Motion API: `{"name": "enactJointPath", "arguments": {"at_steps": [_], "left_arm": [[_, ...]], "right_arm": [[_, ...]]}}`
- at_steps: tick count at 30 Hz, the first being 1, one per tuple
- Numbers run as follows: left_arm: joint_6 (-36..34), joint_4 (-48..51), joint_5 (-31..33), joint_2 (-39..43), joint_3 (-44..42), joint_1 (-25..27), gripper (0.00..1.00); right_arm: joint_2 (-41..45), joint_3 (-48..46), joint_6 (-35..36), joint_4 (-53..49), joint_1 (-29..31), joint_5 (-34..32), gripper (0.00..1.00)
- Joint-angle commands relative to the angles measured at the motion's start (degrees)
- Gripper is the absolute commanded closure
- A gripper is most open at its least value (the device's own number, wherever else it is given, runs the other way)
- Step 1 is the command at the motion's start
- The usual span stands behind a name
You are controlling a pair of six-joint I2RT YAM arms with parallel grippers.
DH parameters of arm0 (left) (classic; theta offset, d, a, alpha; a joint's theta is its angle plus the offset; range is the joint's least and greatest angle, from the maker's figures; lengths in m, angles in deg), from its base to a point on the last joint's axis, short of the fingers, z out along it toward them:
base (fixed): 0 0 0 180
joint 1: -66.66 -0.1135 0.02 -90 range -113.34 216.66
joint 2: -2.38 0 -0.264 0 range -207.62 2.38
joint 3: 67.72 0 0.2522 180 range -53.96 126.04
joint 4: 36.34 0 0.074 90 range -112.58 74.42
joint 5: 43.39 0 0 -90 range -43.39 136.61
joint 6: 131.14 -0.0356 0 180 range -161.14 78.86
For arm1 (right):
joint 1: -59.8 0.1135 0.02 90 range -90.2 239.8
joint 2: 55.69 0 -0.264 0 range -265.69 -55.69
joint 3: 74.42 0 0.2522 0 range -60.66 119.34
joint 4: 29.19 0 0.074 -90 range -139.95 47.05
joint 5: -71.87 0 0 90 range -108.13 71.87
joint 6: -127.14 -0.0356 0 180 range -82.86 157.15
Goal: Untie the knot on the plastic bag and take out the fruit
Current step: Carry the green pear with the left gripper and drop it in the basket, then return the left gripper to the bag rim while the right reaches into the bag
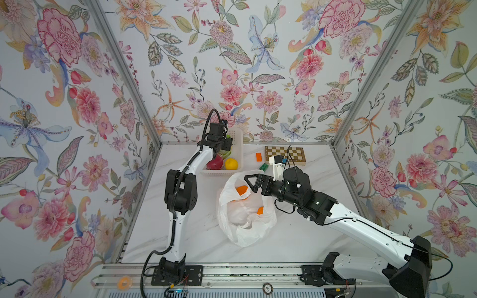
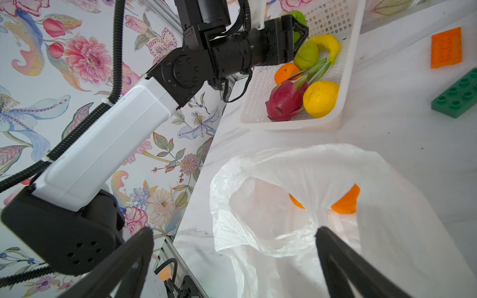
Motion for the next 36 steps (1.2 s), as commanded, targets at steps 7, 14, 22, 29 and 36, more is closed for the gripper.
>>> {"name": "enactJointPath", "arguments": {"at_steps": [7,14,22,29,36], "left_arm": [[4.6,5.9,-5.7,-17.3,22.2,-0.5,0.75],[13.9,-7.1,-9.4,-22.1,21.1,-0.7,0.73],[26.0,-17.2,-11.2,-26.8,20.4,-1.0,0.61],[26.8,-17.3,-12.9,-26.4,21.4,-1.4,0.31],[24.6,-16.3,-11.2,-16.1,12.1,-2.1,0.09]], "right_arm": [[0.5,0.9,-0.8,0.1,1.1,-1.9,0.01],[0.6,1.9,-0.3,-1.5,2.3,-3.2,0.01],[1.3,3.0,0.4,-2.8,3.6,-5.0,0.01],[2.0,2.9,0.4,-3.0,4.8,-6.5,0.01],[2.5,2.6,0.6,-2.7,5.6,-7.0,0.01]]}}
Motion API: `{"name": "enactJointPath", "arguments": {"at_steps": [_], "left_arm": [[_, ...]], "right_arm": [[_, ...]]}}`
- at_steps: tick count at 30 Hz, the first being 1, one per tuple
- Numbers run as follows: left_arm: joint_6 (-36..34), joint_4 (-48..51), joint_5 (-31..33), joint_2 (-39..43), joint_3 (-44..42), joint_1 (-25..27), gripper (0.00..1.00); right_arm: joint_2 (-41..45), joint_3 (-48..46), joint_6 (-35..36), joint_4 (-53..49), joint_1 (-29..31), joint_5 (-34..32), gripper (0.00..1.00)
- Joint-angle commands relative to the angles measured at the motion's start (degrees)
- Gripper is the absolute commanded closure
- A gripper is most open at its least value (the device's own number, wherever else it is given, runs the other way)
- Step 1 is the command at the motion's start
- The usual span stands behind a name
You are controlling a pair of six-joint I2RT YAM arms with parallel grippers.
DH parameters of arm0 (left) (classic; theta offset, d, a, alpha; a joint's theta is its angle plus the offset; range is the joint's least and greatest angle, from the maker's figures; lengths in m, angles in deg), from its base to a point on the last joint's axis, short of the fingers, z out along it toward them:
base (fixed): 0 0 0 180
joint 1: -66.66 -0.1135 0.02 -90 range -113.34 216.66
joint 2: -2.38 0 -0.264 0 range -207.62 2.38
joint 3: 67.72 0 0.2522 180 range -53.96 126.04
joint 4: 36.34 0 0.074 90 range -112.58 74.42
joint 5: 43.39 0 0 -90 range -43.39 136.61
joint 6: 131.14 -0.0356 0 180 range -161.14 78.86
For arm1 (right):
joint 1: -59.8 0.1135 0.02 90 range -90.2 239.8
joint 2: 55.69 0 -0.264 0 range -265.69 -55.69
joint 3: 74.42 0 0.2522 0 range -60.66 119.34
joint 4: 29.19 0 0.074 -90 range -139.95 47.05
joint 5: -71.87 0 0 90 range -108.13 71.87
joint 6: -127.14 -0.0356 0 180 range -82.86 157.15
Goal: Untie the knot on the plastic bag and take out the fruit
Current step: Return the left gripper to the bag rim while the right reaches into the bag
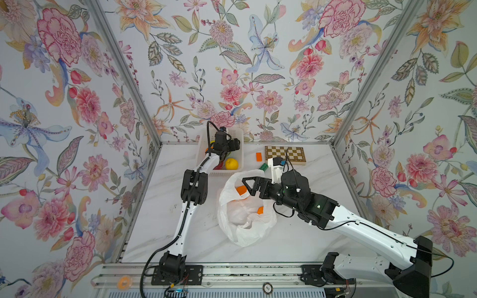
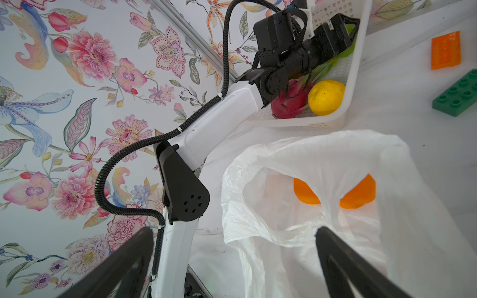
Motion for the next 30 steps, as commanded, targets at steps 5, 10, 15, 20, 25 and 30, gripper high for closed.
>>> {"name": "enactJointPath", "arguments": {"at_steps": [5,10,15,20,25,30], "left_arm": [[-3.3,1.8,1.9,16.4,-10.9,-1.6,0.04],[-4.3,-0.4,1.8,27.3,-21.4,-2.6,0.01],[-4.8,-1.2,0.3,37.5,-30.6,-2.5,0.01],[-1.0,-7.8,-3.5,49.4,-43.2,-2.3,0.01],[2.7,-6.2,-3.2,59.7,-51.7,-1.1,0.02],[3.5,0.3,2.2,71.9,-59.9,3.2,0.05]], "right_arm": [[2.3,1.2,1.5,-0.2,1.6,-3.3,0.01],[3.4,0.3,2.0,0.8,2.3,-4.2,0.01],[4.2,0.2,2.9,0.2,2.4,-4.5,0.01],[5.5,-1.6,3.1,0.8,2.5,-5.0,0.01],[5.8,-2.7,4.0,-0.2,2.5,-5.1,0.01],[4.7,-2.7,4.5,-2.4,2.5,-4.6,0.03]]}}
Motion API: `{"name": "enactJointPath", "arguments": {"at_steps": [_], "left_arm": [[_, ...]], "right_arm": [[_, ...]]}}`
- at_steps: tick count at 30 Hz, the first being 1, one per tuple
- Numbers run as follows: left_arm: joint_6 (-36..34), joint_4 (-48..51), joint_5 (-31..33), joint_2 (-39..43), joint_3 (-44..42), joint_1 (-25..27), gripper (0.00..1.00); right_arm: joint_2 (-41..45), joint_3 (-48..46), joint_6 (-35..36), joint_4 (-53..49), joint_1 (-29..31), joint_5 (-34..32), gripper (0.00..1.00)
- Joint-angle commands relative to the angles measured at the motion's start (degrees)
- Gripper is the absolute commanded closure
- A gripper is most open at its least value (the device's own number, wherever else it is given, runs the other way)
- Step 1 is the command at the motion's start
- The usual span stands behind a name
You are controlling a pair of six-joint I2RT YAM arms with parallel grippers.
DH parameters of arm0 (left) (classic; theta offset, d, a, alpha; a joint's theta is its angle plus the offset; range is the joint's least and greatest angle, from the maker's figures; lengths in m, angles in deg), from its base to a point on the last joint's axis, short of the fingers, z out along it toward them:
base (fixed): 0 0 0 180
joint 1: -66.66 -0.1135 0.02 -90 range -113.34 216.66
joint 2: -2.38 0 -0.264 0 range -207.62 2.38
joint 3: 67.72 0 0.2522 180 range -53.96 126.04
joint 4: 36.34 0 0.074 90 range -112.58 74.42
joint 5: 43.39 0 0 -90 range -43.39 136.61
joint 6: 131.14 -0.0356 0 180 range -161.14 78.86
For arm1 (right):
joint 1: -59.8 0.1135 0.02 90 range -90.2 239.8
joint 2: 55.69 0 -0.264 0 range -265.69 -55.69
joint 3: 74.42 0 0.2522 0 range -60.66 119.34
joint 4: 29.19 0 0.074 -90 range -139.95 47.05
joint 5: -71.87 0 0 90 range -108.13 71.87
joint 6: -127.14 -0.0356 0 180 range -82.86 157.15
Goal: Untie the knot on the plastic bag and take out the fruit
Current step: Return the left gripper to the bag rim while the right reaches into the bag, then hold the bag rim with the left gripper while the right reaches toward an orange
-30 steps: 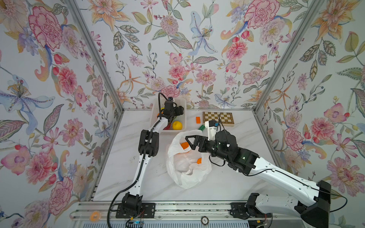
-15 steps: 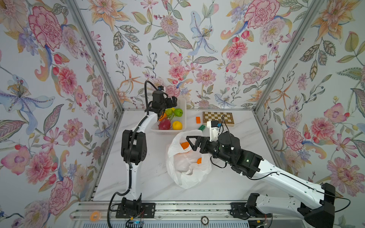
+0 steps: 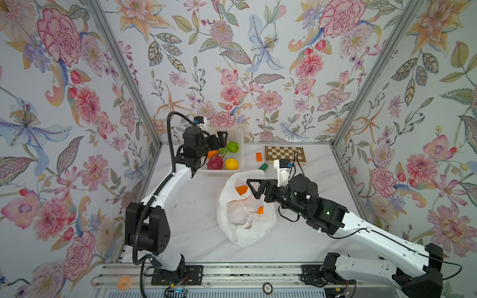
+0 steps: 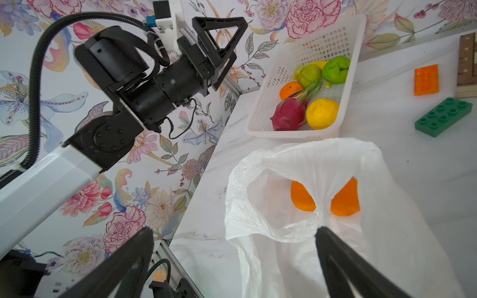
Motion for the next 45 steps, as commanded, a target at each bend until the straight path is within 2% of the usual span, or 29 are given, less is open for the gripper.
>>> {"name": "enactJointPath", "arguments": {"at_steps": [1,8,15,24,30,35,40,45], "left_arm": [[0.8,6.0,4.4,7.7,-3.6,3.7,0.06],[2.3,20.2,13.6,19.4,-10.5,10.0,0.13],[5.9,32.6,20.7,28.6,-15.2,16.9,0.22],[18.2,39.3,16.3,38.3,-29.1,26.6,0.4],[22.0,39.7,14.5,39.5,-36.5,32.8,0.38],[23.0,37.1,12.1,38.1,-42.2,34.1,0.26],[24.8,32.0,9.9,35.3,-46.5,35.1,0.27],[25.2,29.2,9.8,33.0,-47.4,35.7,0.31]], "right_arm": [[-0.9,-0.8,1.4,-2.2,0.4,-0.4,0.05],[-5.0,-0.3,1.5,-6.5,1.4,-0.3,0.12],[-9.9,-1.1,1.8,-8.6,2.6,0.3,0.23],[-14.9,-4.1,1.0,-13.8,5.5,1.7,0.35],[-17.4,-10.8,-4.1,-12.0,8.3,5.4,0.44],[-20.4,-14.8,-7.1,-10.7,11.9,6.1,0.46],[-23.2,-14.7,-7.6,-12.8,13.9,7.0,0.47],[-21.0,-12.1,-7.4,-13.8,14.0,4.6,0.47]]}}
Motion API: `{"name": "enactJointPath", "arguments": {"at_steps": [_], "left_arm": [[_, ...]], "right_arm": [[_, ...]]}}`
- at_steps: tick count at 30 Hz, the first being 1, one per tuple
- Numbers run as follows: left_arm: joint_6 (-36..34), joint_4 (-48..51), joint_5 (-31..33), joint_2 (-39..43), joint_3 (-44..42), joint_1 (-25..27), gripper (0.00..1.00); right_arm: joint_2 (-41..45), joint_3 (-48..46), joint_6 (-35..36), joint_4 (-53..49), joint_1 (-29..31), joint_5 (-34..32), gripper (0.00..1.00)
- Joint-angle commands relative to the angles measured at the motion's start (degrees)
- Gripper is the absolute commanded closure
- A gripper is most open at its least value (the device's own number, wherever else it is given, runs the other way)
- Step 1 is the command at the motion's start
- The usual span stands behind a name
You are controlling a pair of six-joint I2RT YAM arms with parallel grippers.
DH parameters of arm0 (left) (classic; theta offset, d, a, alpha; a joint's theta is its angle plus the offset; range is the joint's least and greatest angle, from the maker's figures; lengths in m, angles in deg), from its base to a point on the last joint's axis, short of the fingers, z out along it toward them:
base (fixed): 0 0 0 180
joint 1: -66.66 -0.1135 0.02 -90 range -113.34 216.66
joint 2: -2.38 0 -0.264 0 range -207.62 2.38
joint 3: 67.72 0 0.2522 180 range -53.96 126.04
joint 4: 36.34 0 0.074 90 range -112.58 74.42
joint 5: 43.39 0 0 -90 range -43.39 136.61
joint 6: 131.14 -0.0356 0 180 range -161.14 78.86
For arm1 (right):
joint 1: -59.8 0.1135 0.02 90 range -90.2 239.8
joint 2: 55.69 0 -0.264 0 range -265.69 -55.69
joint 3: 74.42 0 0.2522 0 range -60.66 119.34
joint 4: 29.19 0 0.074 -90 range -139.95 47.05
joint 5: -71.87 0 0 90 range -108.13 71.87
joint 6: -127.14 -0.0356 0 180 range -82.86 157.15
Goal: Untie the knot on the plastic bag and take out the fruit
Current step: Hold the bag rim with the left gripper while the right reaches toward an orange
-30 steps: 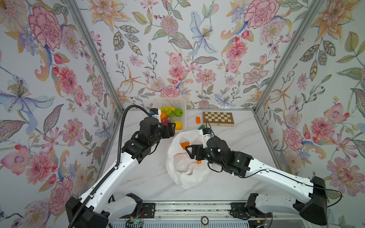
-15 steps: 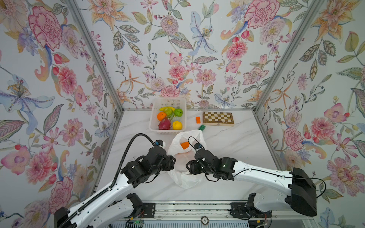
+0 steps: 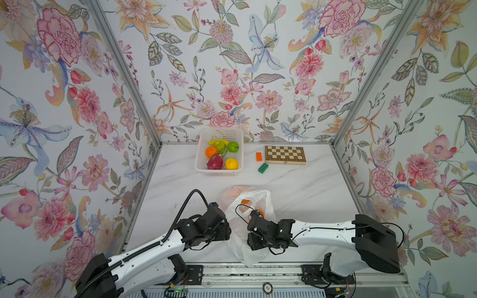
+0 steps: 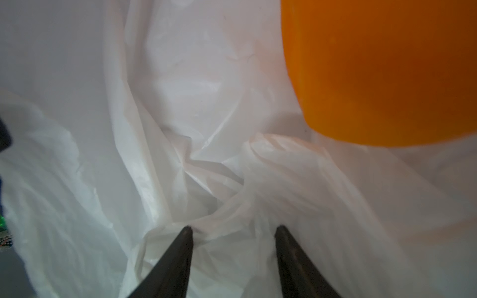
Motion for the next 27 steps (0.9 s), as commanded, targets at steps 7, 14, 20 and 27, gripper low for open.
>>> {"name": "enactJointPath", "arguments": {"at_steps": [7,14,20,27], "left_arm": [[1.7,-3.8,1.4,0.7,0.7,0.8,0.34],[3.1,-6.1,1.4,2.0,-0.2,0.7,0.31],[2.6,-4.9,4.3,3.7,0.4,0.8,0.27],[2.4,-4.9,6.9,5.5,0.2,0.7,0.19]], "right_arm": [[5.8,5.1,-0.6,-0.3,-1.0,-10.8,0.39],[3.3,8.3,2.5,2.2,-6.4,-12.9,0.36],[0.8,9.8,3.9,-2.3,-8.8,-19.0,0.26],[-0.7,7.8,6.2,-1.0,-11.6,-18.8,0.1]]}}
